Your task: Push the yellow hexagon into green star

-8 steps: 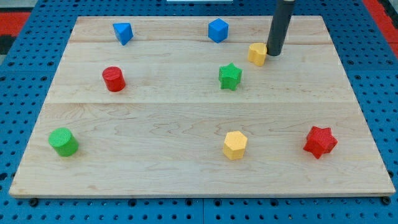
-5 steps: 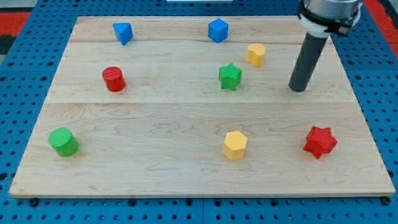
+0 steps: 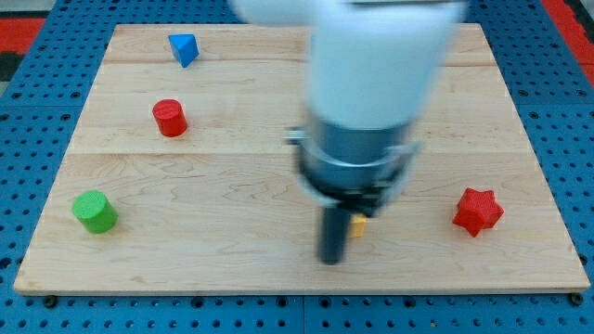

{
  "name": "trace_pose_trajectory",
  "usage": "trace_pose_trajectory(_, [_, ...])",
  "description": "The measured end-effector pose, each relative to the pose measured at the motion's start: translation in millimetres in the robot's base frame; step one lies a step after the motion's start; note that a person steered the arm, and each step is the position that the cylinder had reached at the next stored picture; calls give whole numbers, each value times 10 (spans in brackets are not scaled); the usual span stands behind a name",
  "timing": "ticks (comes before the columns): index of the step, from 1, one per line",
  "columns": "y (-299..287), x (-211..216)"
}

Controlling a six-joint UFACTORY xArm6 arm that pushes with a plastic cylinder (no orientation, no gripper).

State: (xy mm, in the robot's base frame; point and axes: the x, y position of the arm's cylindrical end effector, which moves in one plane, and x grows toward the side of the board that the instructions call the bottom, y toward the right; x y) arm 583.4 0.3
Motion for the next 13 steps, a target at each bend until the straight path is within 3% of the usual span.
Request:
trace_pose_trajectory(1, [-21, -478])
trace_pose_trajectory(2, [182, -563])
trace_pose_trajectory(3, [44, -256])
trace_pose_trajectory(5, [828, -208])
trace_pose_trajectory(10, [1068, -1343])
trace_pose_trajectory(13, [998, -1604])
